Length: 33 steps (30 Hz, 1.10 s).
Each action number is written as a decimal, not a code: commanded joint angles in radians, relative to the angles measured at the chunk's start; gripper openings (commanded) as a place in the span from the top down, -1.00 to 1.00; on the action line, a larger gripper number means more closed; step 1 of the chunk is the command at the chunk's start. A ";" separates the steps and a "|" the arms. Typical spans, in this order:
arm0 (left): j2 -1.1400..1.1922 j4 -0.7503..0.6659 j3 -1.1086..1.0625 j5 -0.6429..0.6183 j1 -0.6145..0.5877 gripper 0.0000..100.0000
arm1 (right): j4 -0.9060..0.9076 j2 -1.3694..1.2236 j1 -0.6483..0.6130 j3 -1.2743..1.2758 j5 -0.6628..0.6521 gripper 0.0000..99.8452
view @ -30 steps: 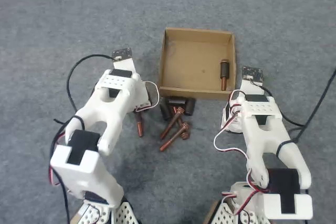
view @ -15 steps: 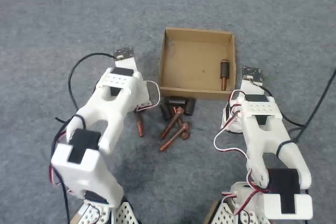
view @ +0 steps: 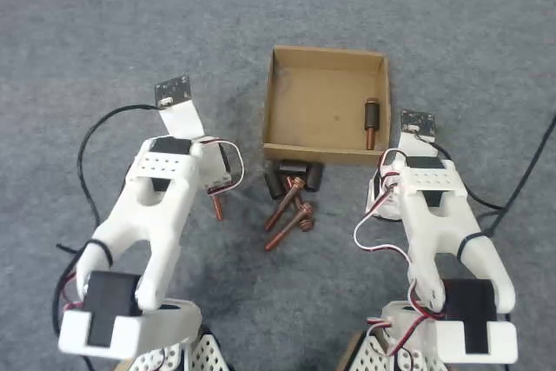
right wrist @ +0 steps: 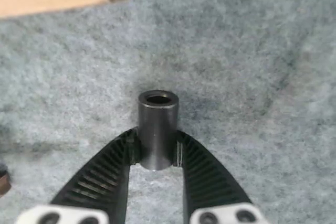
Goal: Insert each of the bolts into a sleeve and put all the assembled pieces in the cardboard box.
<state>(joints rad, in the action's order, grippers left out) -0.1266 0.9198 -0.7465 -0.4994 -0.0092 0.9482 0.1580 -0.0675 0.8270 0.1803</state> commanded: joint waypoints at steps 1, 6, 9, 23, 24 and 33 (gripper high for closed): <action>-0.081 -0.032 0.016 0.012 -0.049 0.98 | -0.004 0.025 0.004 -0.008 -0.015 0.99; -0.078 -0.095 0.012 0.011 -0.150 0.98 | -0.007 0.025 0.004 -0.008 -0.015 0.99; -0.078 -0.101 0.010 0.011 -0.172 0.98 | -0.010 0.031 0.004 -0.011 -0.015 0.99; -0.078 -0.218 -0.097 0.011 -0.170 0.98 | -0.012 0.036 -0.054 -0.169 -0.015 0.99; -0.078 -0.218 -0.097 0.011 -0.170 0.98 | -0.012 0.036 -0.064 -0.183 -0.015 0.99; -0.078 -0.221 -0.097 0.011 -0.169 0.98 | -0.143 0.027 -0.122 -0.256 -0.015 0.99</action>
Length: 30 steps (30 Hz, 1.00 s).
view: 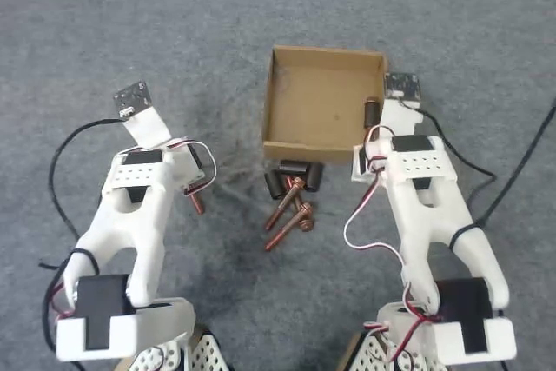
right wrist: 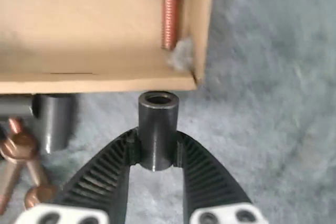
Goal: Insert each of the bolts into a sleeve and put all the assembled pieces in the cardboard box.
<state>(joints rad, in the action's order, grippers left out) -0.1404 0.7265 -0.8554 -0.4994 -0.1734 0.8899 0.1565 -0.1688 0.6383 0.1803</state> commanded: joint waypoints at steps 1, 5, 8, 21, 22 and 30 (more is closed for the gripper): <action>-0.064 -0.029 0.012 0.011 -0.005 0.98 | -0.117 0.028 -0.025 -0.063 -0.015 0.99; -0.064 -0.029 0.012 0.012 -0.005 0.98 | -0.237 0.027 -0.054 -0.031 -0.015 0.99; -0.064 -0.029 0.012 0.012 -0.005 0.98 | -0.340 0.027 -0.073 0.005 -0.015 0.98; -0.064 -0.031 0.005 0.012 -0.005 0.98 | -0.651 0.027 -0.110 0.048 -0.015 0.99; -0.064 -0.031 0.005 0.012 -0.005 0.98 | -0.680 0.027 -0.119 0.054 -0.015 0.99; -0.064 -0.031 0.005 0.012 -0.005 0.98 | -1.102 0.027 -0.206 0.226 -0.015 0.99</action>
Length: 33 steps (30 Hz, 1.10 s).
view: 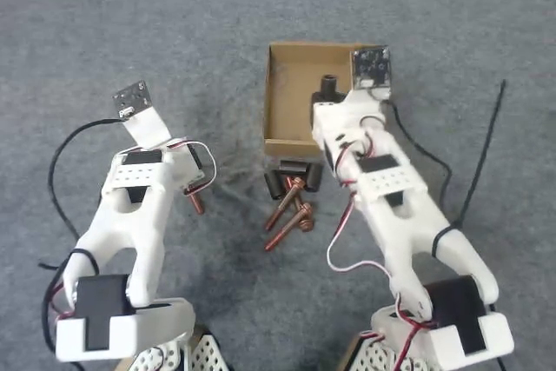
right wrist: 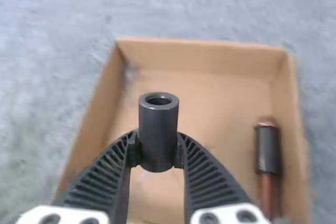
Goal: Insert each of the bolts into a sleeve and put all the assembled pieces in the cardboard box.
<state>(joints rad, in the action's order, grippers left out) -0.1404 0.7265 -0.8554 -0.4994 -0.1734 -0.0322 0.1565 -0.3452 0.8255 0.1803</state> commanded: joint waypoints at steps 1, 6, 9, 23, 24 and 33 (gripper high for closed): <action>-0.064 -0.031 0.004 0.012 -0.005 0.98 | -0.245 0.027 -0.039 0.068 -0.015 0.99; -0.064 -0.031 0.004 0.012 -0.005 0.98 | -0.498 0.025 -0.058 0.169 -0.015 0.99; -0.064 -0.031 0.004 0.012 -0.005 0.98 | -0.581 -0.001 -0.054 0.178 -0.015 0.99; -0.064 -0.031 0.007 0.012 -0.005 0.98 | -1.234 -0.479 -0.053 0.129 -0.247 0.99; -0.064 -0.031 0.007 0.012 -0.005 0.98 | -1.268 -0.496 -0.053 0.143 -0.247 0.99; -0.064 -0.031 0.008 0.012 -0.005 0.98 | -1.541 -0.501 -0.067 0.404 -0.244 0.99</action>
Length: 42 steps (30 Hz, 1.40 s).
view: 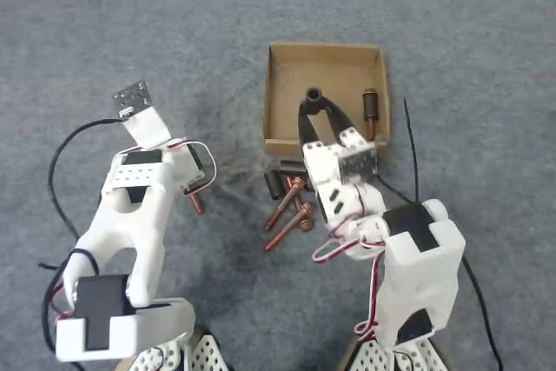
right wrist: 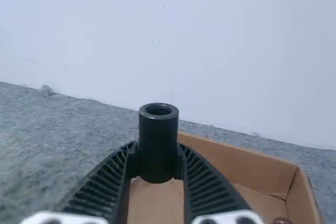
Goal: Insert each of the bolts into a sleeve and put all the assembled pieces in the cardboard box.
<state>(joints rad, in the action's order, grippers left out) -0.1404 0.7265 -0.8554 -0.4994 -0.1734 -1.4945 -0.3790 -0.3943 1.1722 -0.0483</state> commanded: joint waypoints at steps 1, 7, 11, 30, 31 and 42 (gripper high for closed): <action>-0.064 -0.032 0.008 0.012 -0.003 0.98 | -0.097 0.033 -0.024 0.086 -0.014 0.99; -0.064 -0.032 0.004 0.014 0.014 0.98 | -0.237 0.027 -0.051 0.249 -0.012 0.99; -0.064 -0.032 0.004 0.014 0.014 0.98 | -0.252 0.035 -0.071 0.331 -0.011 0.99; -0.064 -0.032 0.007 0.014 0.015 0.98 | -0.266 0.035 -0.348 0.439 -0.011 0.99; -0.064 -0.032 0.008 0.014 0.015 0.98 | -0.266 0.028 -0.352 0.437 -0.011 0.99; -0.075 -0.207 0.031 0.015 0.046 0.98 | -0.249 0.025 -0.352 0.436 -0.011 0.99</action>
<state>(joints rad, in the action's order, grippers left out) -0.1450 0.6145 -0.8554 -0.4964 -0.1550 -1.7308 -0.3744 -0.7350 1.5835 -0.0499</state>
